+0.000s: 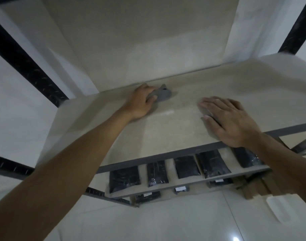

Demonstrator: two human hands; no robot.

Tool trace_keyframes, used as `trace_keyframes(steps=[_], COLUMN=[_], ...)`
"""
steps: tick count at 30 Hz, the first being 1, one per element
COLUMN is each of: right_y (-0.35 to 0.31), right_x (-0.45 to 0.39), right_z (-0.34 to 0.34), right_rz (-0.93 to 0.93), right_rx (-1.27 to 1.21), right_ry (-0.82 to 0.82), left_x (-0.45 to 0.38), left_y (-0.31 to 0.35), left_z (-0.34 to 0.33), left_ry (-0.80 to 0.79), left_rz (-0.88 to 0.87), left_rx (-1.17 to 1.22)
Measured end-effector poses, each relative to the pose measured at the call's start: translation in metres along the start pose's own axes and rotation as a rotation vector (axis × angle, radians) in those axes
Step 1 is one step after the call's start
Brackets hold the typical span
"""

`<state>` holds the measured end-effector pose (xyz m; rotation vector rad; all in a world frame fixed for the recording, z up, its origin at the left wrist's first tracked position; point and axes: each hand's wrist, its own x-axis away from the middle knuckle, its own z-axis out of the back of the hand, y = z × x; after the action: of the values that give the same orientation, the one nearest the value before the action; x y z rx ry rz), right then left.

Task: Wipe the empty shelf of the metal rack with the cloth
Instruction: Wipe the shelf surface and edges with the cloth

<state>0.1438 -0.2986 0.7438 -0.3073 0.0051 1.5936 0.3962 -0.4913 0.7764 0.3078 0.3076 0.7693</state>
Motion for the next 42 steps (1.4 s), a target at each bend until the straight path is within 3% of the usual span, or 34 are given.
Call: trace_keyframes(steps=[5,8,11,14,20,25,28,31,36,42], right_y=[-0.004,-0.005,-0.004,-0.002,-0.004,-0.008,-0.006,-0.004,-0.001,0.0], right_x=[0.0,0.002,0.003,0.002,0.002,0.004,0.005,0.003,0.002,0.002], right_z=[0.005,0.005,0.002,0.0,0.004,0.012,0.009,0.006,0.005,0.008], right_rz=[-0.014,-0.016,-0.005,-0.007,-0.009,-0.034,-0.028,-0.015,-0.01,0.005], right_rx=[0.009,0.015,0.015,0.02,0.021,0.034,0.037,0.039,0.034,-0.03], right_ry=[-0.003,0.019,0.026,0.027,0.025,0.009,0.022,0.002,0.032,0.005], left_x=[0.065,0.042,0.004,0.002,0.083,0.129,0.115,0.086,0.085,0.155], left_y=[0.045,0.034,0.015,0.018,0.065,0.097,0.079,0.047,0.033,0.099], left_z=[-0.003,0.015,0.022,-0.001,-0.013,0.005,0.03,0.04,0.004,-0.015], left_ry=[-0.134,-0.107,0.012,-0.039,-0.038,-0.282,-0.139,0.008,0.008,-0.059], left_rz=[-0.193,-0.029,0.064,0.053,-0.088,-0.17,-0.033,0.069,0.175,0.098], left_rx=[0.168,0.311,0.149,-0.016,0.049,0.259,0.372,0.216,0.03,0.129])
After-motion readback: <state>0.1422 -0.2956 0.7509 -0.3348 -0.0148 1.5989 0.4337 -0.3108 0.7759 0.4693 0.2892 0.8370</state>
